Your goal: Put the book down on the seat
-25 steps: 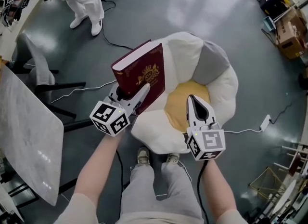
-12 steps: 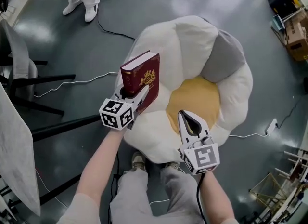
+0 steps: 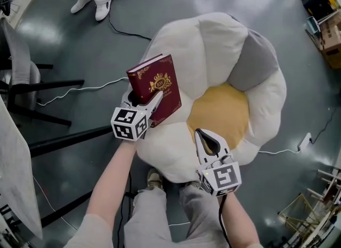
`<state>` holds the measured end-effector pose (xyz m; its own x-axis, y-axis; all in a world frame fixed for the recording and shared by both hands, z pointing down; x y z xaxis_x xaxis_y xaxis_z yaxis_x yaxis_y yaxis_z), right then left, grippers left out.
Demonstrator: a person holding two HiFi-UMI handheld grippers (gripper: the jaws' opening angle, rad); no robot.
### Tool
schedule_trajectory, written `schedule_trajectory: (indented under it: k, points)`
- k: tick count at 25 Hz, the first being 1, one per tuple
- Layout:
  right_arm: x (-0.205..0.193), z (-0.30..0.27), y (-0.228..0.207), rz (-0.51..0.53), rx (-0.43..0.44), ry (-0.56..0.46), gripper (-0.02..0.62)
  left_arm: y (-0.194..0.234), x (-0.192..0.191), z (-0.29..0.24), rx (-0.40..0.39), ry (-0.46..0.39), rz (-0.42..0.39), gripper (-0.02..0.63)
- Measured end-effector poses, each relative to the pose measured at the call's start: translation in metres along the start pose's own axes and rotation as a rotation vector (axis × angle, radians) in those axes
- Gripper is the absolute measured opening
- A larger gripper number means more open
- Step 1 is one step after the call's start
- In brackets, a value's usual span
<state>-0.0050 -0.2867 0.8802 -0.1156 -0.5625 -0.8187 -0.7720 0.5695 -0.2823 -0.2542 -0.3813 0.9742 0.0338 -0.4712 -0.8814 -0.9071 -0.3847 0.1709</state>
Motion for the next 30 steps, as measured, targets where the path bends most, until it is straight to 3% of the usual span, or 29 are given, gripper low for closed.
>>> schedule_trajectory:
  k: [6, 10, 14, 21, 25, 30]
  points:
    - [-0.001, 0.005, 0.002, -0.023, 0.019, 0.034, 0.000, 0.005, 0.003, 0.015, 0.141, 0.064, -0.027, 0.388]
    - [0.004, 0.007, 0.007, -0.030, 0.050, 0.054, 0.000, -0.001, 0.013, 0.020, 0.241, 0.123, -0.137, 0.445]
    - [0.003, 0.010, 0.007, -0.037, 0.065, 0.118, 0.000, -0.001, 0.028, 0.031, 0.353, 0.109, -0.237, 0.479]
    - [0.022, 0.025, 0.016, -0.060, 0.057, 0.098, 0.000, -0.015, 0.070, 0.073, 0.365, -0.016, -0.249, 0.477]
    - [0.060, 0.054, 0.021, -0.065, 0.036, 0.051, 0.000, -0.051, 0.114, 0.108, 0.370, -0.076, -0.241, 0.477]
    - [0.120, 0.092, 0.029, -0.071, 0.005, -0.013, 0.000, -0.090, 0.186, 0.150, 0.309, -0.192, -0.278, 0.462]
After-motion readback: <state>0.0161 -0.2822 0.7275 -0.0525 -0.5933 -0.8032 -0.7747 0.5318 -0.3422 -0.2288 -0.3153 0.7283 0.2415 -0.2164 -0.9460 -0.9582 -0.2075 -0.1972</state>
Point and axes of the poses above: the fingertips, and each gripper's own axes: z backward along the fingers, y to its left, x out of its top, the point moved 9 cm from there along z, backward along the fingers, and after that the axes turned 9 degrees about -z, right-handed, at the moved point
